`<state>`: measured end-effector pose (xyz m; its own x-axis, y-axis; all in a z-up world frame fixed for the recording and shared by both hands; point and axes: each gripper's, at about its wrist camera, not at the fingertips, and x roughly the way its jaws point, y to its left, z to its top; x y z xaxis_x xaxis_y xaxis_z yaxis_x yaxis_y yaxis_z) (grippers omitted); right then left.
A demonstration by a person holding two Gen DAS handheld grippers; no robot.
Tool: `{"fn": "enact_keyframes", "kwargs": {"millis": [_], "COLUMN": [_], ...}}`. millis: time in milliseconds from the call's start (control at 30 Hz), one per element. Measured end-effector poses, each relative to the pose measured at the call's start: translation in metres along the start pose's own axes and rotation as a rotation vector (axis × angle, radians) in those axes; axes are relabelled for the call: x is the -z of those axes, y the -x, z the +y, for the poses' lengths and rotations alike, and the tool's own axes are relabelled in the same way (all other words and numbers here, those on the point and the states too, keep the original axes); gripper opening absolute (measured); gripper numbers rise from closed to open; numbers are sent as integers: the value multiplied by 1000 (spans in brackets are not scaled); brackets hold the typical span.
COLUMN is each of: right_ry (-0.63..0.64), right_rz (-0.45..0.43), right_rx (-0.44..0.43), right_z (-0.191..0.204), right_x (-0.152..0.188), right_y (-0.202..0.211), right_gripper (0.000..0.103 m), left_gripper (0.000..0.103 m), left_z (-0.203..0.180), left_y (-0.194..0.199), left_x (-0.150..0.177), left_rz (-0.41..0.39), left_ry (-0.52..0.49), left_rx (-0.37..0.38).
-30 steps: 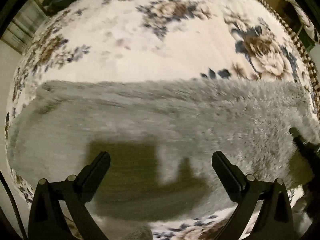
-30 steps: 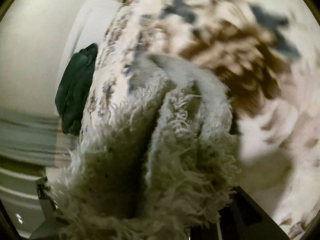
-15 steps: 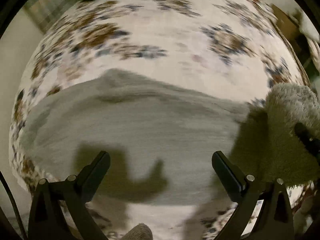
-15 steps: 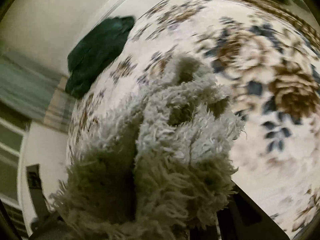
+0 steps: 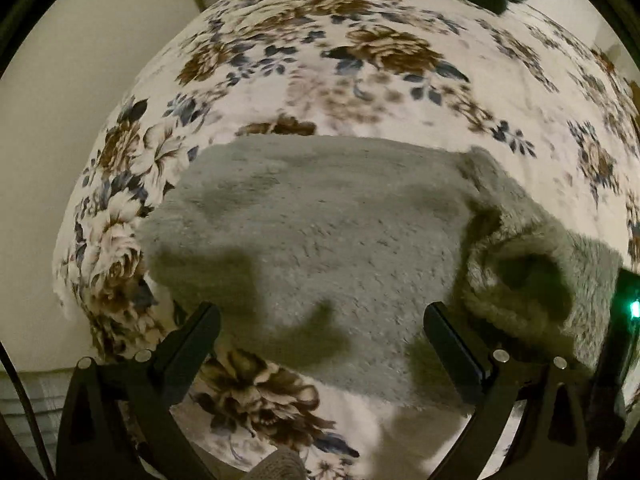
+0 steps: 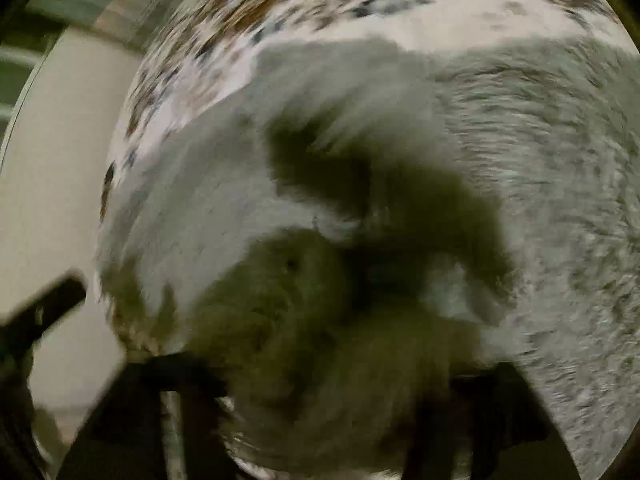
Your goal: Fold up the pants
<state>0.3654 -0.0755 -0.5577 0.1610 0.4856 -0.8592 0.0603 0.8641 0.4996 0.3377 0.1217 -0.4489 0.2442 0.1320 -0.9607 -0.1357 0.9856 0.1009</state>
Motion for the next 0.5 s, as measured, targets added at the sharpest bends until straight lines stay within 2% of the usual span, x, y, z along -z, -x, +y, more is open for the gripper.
{"fn": "enact_keyframes", "kwargs": {"millis": [67, 133, 200, 267, 333, 433, 500], "right_ry": [0, -61, -138, -214, -274, -395, -465], "right_rz": [-31, -77, -135, -188, -198, -174, -144], "right_rx": [-56, -126, -151, -91, -19, 90, 96], "right_z": [1, -10, -34, -72, -102, -156, -187], "right_x": [5, 12, 21, 28, 40, 55, 60], "right_y": [21, 55, 91, 124, 140, 145, 139], "right_gripper": [81, 85, 86, 86, 86, 86, 86], "left_gripper": [103, 103, 103, 103, 103, 103, 103], "left_z": [3, -6, -20, -44, -67, -102, -116], "left_y": [3, 5, 1, -11, -29, -55, -60], "left_x": [-6, -15, -20, -25, -26, -22, -19], "left_rz": [-5, 3, 21, 58, 110, 190, 232], "left_ry": [17, 14, 3, -45, -81, -138, -155], "left_rx": [42, 119, 189, 243, 277, 310, 328]}}
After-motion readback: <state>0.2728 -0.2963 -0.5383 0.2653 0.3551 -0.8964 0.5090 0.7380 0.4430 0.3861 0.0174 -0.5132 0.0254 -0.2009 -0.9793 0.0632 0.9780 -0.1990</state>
